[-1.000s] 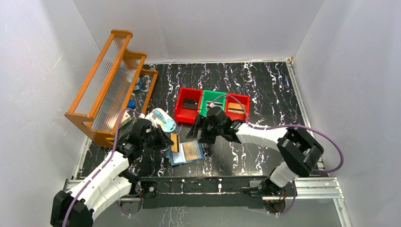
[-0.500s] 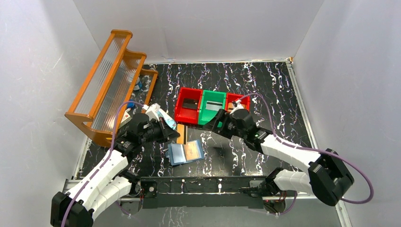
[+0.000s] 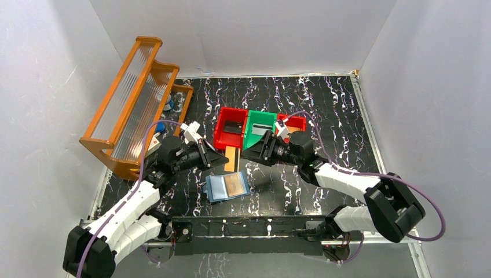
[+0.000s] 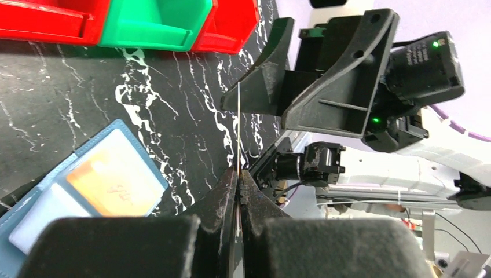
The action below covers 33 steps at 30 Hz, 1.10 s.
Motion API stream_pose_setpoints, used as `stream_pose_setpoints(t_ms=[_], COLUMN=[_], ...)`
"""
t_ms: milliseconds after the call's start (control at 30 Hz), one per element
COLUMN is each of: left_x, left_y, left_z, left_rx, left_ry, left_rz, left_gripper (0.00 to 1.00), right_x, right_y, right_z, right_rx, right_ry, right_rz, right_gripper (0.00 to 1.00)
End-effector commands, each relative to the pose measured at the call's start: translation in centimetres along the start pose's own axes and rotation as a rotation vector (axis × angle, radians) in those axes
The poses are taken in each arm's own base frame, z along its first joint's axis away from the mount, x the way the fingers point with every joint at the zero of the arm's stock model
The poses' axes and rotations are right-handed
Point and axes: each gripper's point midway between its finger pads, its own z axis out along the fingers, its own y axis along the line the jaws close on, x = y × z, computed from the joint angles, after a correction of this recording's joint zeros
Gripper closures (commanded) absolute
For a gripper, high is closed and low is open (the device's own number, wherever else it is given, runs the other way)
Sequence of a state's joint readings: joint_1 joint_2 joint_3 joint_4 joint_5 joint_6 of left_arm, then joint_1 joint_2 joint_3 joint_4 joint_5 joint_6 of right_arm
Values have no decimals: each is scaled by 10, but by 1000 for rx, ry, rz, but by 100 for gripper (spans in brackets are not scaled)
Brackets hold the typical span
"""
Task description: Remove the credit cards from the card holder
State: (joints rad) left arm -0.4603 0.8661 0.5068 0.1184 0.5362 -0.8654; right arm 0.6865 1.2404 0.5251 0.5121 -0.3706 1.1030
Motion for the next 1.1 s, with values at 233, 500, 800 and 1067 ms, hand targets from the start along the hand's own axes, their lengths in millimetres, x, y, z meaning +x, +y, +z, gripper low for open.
stream_pose_setpoints(t_ms=[233,500,800,1067], left_x=[1,-3,-1,3], left_y=[-24,-30,-31,-32], left_z=[3,3,0,0], left_rx=[168,192,210,222], left_ry=[4,-12,-18,0], left_rz=[-66,-87,-107,-113], left_gripper=[100,100,100,100], right_x=[10,23,25,25], right_y=[44,52,52,51], right_z=[3,-2,-1,1], right_rx=[-271,-360,-385,-411], right_ry=[98,182,198,192], right_rz=[-15,-11,-6,28], right_gripper=[43,57,71,74])
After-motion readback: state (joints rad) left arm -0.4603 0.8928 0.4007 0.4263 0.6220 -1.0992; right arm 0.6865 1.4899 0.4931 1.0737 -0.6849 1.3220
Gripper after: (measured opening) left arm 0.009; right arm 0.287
